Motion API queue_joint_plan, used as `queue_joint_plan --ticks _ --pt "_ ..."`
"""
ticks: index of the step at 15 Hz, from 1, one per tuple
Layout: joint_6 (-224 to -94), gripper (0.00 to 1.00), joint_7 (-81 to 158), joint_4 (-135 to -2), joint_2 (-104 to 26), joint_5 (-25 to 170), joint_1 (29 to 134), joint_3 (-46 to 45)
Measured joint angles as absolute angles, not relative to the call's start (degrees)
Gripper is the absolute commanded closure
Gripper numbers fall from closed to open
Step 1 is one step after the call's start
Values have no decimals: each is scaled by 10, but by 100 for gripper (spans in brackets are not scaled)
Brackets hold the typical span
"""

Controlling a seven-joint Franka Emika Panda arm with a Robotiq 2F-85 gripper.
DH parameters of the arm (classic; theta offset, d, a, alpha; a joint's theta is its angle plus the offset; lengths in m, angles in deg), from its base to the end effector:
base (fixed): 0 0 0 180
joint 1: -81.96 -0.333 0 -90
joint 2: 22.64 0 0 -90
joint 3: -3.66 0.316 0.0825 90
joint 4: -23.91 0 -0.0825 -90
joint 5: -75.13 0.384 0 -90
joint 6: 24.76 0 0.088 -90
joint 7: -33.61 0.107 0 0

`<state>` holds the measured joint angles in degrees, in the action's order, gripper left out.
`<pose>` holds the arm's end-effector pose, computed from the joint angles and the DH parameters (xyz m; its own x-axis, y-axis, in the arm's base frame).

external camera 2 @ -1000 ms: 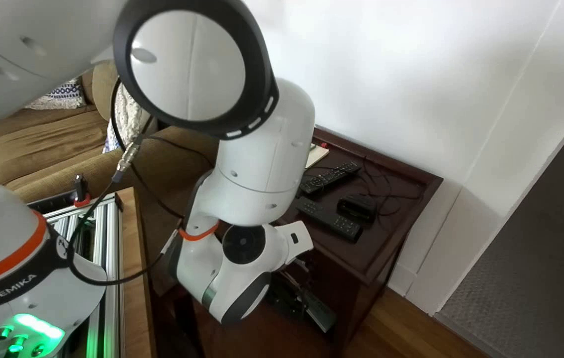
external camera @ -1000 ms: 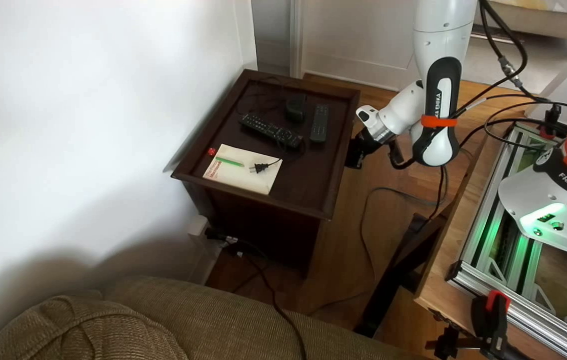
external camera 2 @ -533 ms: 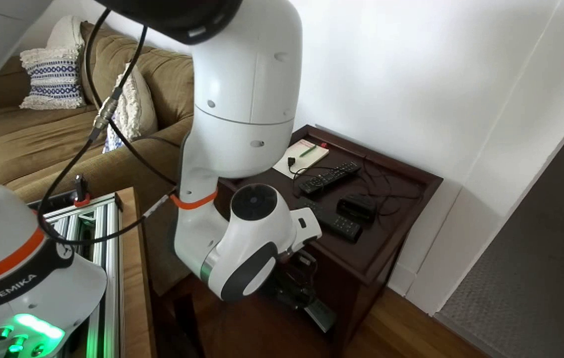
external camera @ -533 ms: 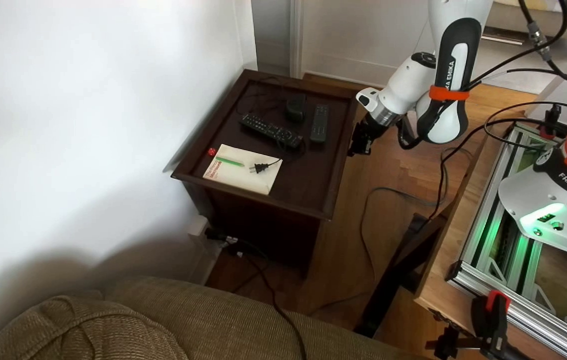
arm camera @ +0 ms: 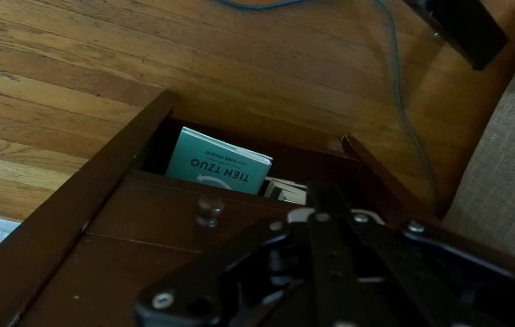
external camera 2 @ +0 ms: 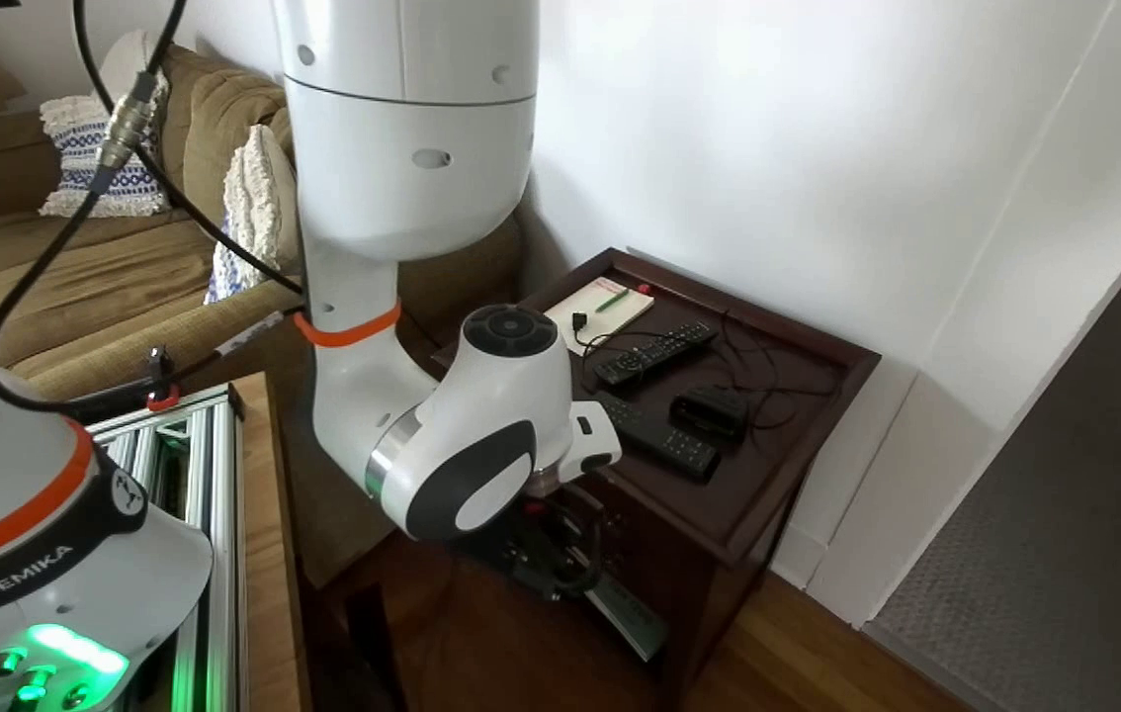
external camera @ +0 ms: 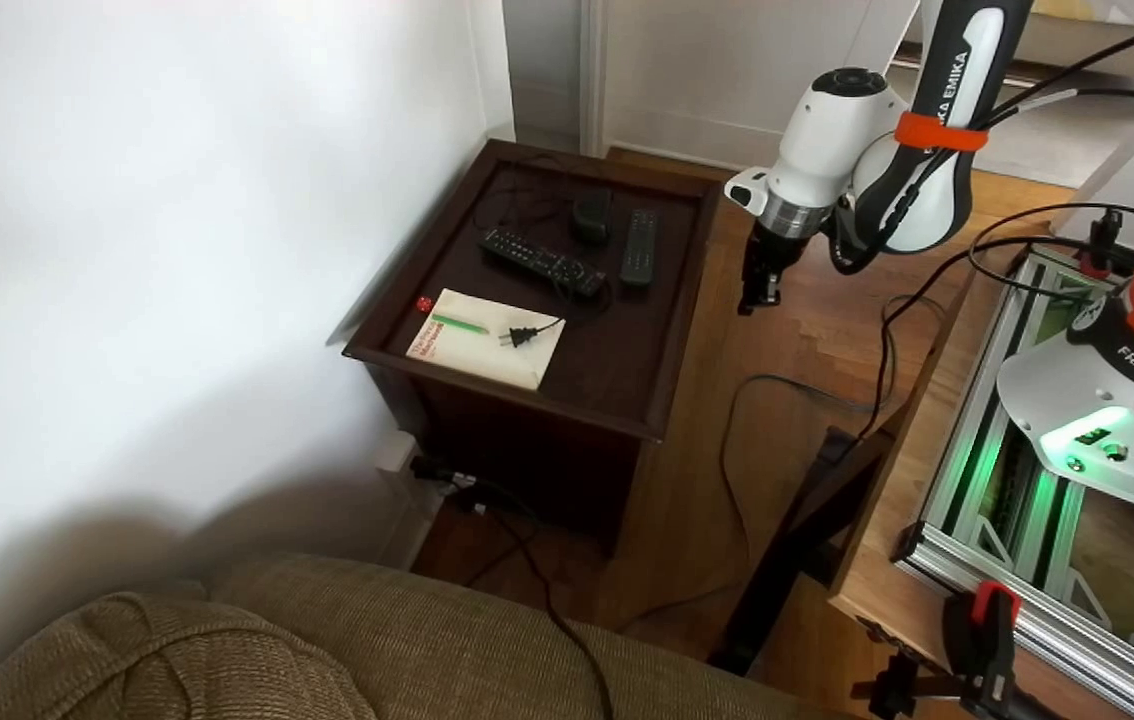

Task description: Close the drawer

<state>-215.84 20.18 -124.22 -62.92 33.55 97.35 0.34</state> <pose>0.3601 -0.0539 0.0278 0.8023 0.5924 0.0732 0.5962 -0.8011 -0.0529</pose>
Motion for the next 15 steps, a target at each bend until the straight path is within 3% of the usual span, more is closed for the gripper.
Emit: queue_joint_plan --ticks 1,2,7,12,15 --pt "-2152 74 202 -1253 -614 332 992 19" --pt "-2147 73 202 -1266 -597 328 1016 40" --pt "-2135 35 217 -1344 -522 285 1212 197" --pt "-2139 0 294 -1338 -516 182 1373 324" --pt "-2178 1 336 -1334 -515 119 1419 362"
